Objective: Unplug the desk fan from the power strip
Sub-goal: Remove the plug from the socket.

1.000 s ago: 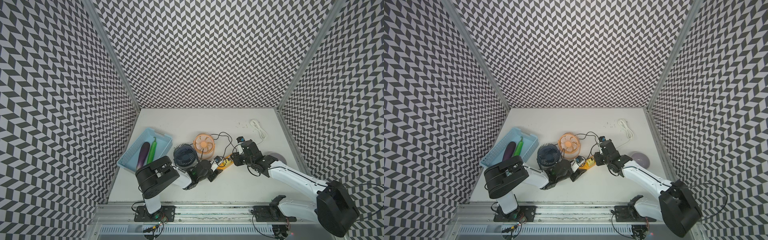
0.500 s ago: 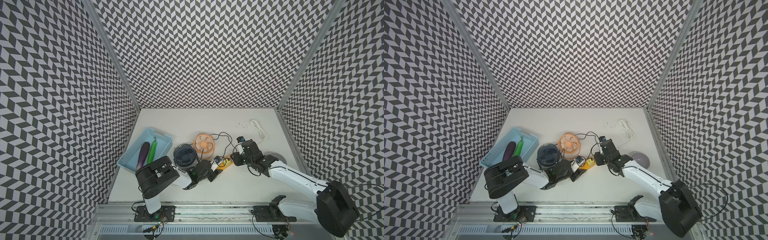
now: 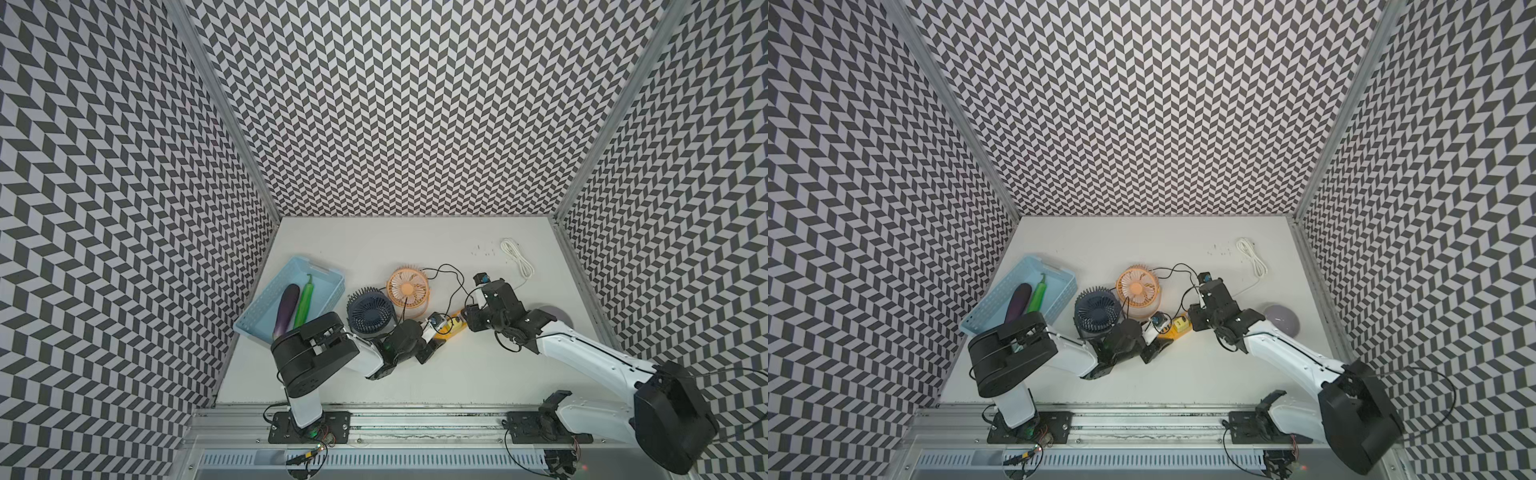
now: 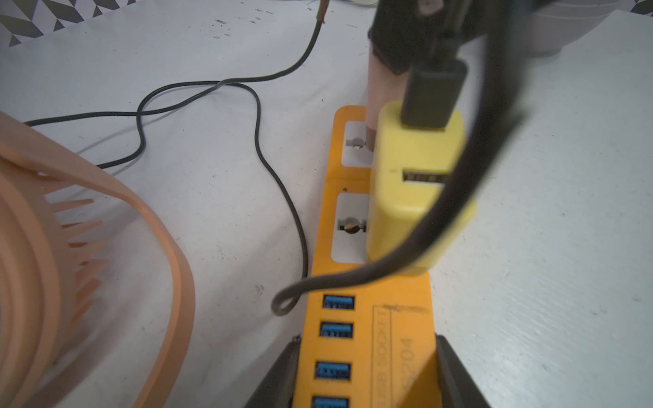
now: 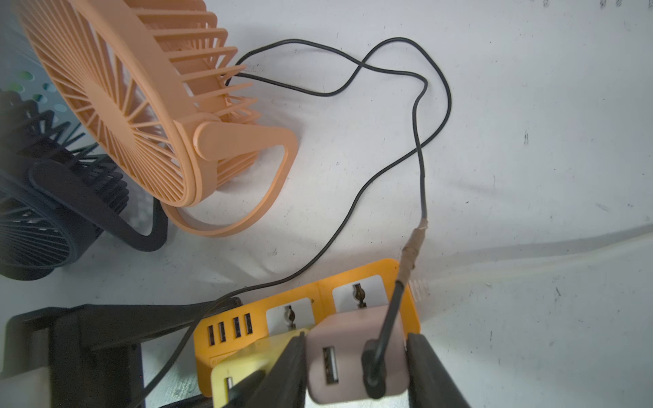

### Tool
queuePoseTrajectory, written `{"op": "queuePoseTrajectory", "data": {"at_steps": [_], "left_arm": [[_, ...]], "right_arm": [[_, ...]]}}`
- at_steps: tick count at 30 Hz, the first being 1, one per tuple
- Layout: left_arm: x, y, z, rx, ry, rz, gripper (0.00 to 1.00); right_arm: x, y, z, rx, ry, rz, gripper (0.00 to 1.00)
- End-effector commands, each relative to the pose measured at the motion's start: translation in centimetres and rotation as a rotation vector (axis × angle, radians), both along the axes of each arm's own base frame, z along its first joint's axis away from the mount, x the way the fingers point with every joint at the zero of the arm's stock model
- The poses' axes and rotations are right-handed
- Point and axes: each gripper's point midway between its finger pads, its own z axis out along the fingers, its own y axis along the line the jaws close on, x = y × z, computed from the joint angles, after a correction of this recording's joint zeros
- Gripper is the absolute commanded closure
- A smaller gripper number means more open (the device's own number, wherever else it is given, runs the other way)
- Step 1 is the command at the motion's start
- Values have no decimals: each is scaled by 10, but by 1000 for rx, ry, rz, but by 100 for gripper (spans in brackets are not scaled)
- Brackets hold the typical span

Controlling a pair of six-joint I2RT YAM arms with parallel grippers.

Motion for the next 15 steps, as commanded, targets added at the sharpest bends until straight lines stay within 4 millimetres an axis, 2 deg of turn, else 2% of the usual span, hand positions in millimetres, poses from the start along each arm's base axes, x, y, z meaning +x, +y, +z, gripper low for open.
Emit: {"op": "queuePoseTrajectory", "data": {"at_steps": [1, 11, 15], "left_arm": [[-2, 7, -13, 48, 18, 16, 75], [-2, 5, -13, 46, 19, 13, 74], [-2, 4, -12, 43, 18, 11, 74]], "right_arm": [[16, 12, 28, 91, -75, -6, 90], [14, 17, 30, 80, -75, 20, 90], [13, 18, 25, 73, -66, 22, 90]]}}
